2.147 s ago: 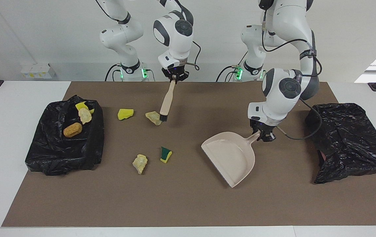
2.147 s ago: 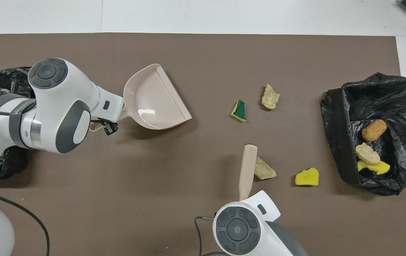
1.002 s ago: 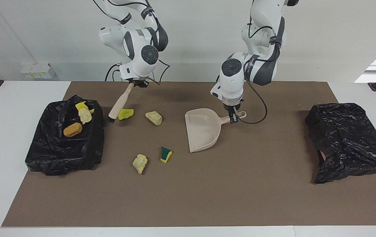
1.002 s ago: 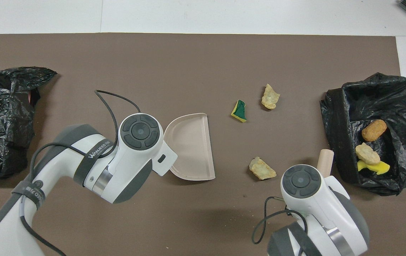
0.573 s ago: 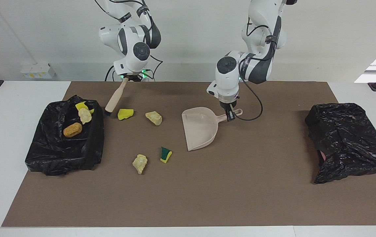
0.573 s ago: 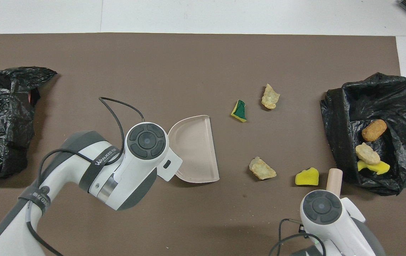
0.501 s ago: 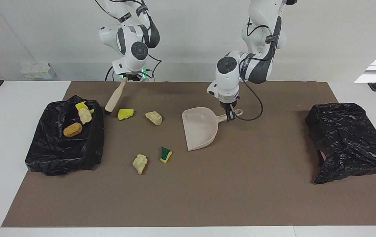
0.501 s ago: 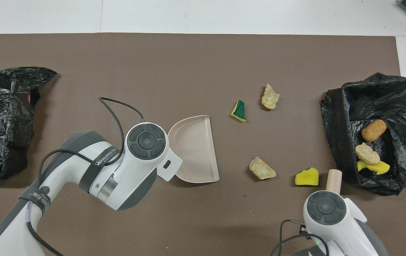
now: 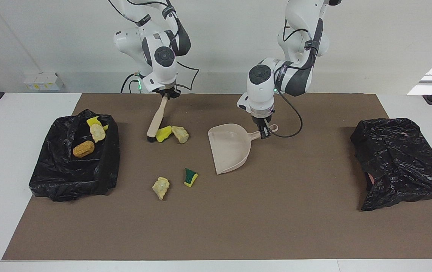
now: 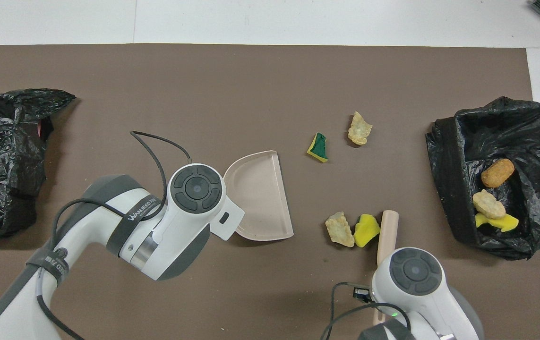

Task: Sweep and dump trash in bin
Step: 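Sweep the scraps toward the dustpan with the right gripper's brush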

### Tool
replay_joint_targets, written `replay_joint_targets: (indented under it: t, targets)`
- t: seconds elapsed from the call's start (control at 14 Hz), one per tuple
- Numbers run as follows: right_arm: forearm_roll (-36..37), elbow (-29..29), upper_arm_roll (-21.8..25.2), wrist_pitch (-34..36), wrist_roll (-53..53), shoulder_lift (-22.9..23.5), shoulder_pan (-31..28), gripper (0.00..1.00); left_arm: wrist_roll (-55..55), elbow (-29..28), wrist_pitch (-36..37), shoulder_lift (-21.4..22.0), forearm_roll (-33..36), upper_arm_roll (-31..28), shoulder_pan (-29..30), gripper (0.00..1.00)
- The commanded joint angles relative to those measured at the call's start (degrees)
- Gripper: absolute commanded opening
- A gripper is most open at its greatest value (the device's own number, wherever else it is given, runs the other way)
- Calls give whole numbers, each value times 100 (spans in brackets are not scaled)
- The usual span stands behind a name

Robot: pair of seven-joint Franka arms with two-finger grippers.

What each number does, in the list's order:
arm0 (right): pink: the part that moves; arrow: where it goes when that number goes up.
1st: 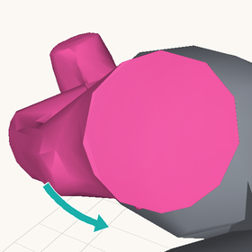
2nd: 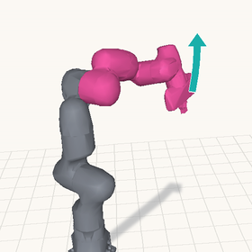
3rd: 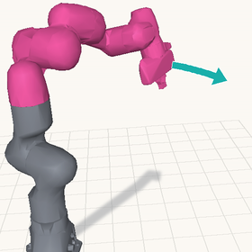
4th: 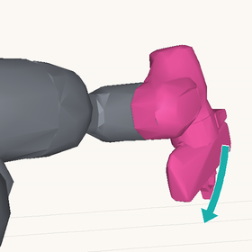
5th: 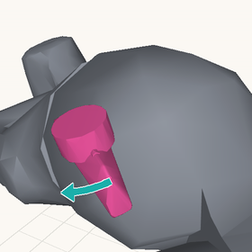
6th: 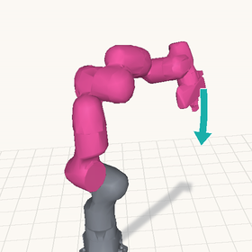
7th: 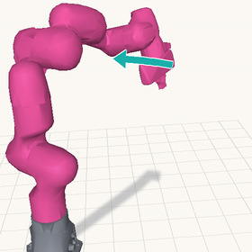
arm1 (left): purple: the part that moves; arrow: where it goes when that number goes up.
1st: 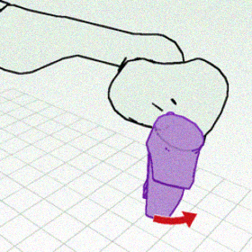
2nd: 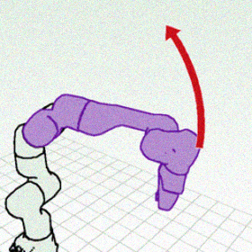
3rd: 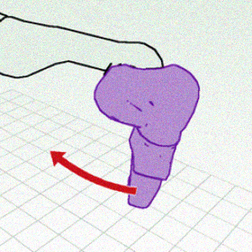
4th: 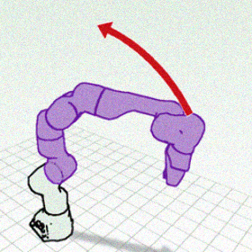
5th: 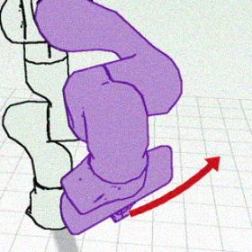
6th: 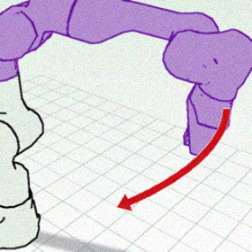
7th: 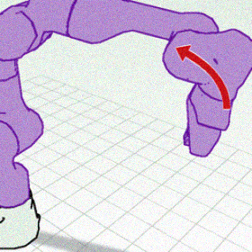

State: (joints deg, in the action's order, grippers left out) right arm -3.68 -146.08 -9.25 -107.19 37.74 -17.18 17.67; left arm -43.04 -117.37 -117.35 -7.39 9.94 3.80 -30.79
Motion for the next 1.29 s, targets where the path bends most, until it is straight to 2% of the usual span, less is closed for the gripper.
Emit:
replay_joint_targets:
  t: [0.0,0.07,0.29,0.43,0.57,0.93,1.07,1.22]
  targets:
    - [-211,1071,-16,32,-56,891,-45,0,173,-234,-183,195,69,-64,-76,0]
    - [-456,1351,-16,-12,-65,1084,68,0,173,-234,-192,195,61,-64,-68,0]
    - [-704,2371,-24,-135,5,2120,376,0,173,-286,-227,203,61,-64,-59,0]
    - [-1115,2776,-24,-442,23,2403,561,0,173,-304,-262,203,61,-64,-50,0]
    - [-1249,3338,-24,-382,23,2693,588,0,173,-304,-271,203,61,-64,-24,0]
    - [-1250,4156,-33,-136,-169,3036,659,0,164,-313,-332,203,61,-64,12,0]
    - [-1223,4237,19,-118,-660,3011,536,0,164,-304,-368,195,52,-64,12,0]
    - [-674,4246,37,-109,-803,2984,395,0,182,-304,-359,195,52,-72,20,0]
